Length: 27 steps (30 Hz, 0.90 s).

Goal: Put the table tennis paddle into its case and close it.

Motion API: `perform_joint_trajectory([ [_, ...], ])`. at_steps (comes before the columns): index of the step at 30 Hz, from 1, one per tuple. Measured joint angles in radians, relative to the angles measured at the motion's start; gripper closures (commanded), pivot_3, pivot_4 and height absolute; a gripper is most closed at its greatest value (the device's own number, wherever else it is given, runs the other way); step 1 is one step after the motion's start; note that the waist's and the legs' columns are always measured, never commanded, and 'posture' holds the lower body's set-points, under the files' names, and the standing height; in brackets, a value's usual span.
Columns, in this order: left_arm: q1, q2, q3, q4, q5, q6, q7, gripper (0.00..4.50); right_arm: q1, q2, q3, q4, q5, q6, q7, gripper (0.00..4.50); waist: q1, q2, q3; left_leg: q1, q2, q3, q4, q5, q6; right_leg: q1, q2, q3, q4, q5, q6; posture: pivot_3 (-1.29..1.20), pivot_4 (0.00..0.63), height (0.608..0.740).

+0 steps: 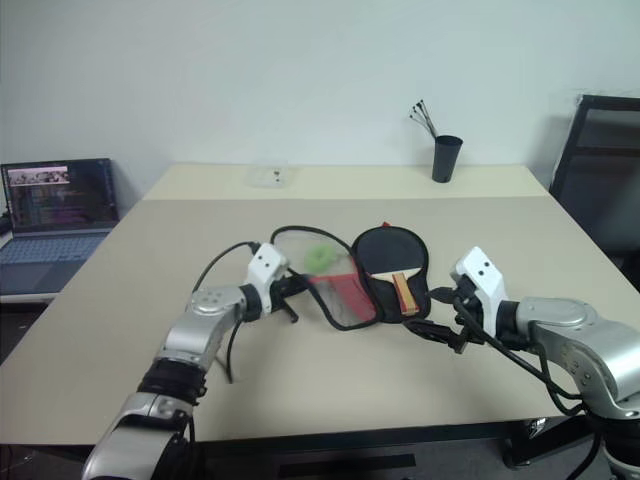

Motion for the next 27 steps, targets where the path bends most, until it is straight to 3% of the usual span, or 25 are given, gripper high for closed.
perform_joint_trajectory([
  [5,-0.14,-0.075,-0.031,0.12,0.022,-0.061,0.01,4.46,0.011,-0.021,-0.012,0.005,-0.001,-0.002,0.003,0.24,0.002,0.0,0.0,0.0,-0.001,0.0,0.001,0.0,0.0,0.0,0.0,0.0,0.0,0.0,0.0,0.0,0.15,0.74],
  [12,-0.304,-0.164,-0.07,0.493,0.109,-0.226,0.091,4.46,0.022,-0.037,-0.021,0.024,-0.009,-0.007,0.001,0.24,-0.003,-0.001,0.001,-0.001,-0.001,0.0,0.0,0.0,0.0,-0.001,0.001,0.001,-0.001,0.0,0.0,0.0,0.15,0.74],
  [16,-0.348,-0.19,-0.065,0.616,0.128,-0.278,0.113,4.46,0.029,-0.037,-0.023,0.024,-0.01,-0.008,-0.007,0.24,-0.002,-0.001,0.001,-0.002,-0.001,0.0,0.0,0.0,0.0,-0.002,0.001,0.0,-0.001,0.0,0.001,0.0,0.15,0.74],
  [27,-0.359,-0.223,-0.055,0.695,0.139,-0.327,0.128,4.46,0.025,-0.035,-0.031,0.038,-0.012,-0.024,-0.034,0.24,-0.002,-0.001,0.001,-0.002,-0.001,0.0,0.0,0.0,0.0,-0.002,0.001,0.0,0.0,0.0,0.001,0.0,0.15,0.74],
])
